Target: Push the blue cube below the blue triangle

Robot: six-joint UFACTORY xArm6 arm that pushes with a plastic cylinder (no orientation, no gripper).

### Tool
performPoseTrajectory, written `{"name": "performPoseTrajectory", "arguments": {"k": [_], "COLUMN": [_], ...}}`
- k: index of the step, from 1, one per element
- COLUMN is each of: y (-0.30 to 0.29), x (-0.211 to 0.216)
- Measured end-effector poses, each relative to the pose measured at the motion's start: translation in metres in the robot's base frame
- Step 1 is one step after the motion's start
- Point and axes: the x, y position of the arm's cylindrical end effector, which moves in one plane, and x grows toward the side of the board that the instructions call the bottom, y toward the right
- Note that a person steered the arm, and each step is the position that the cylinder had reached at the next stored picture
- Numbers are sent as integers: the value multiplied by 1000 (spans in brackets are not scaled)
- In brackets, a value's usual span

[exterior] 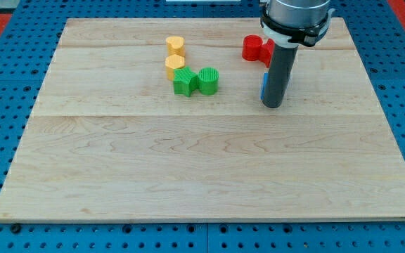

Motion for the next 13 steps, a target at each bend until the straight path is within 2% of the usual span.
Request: {"name": "performPoseTrajectory", "arguments": {"k": [1, 2, 5, 7, 9, 10, 11, 13], "y": [31, 50, 14, 60, 62, 59, 37, 31], "x": [2, -18, -45, -37, -64, -7, -13, -61]}}
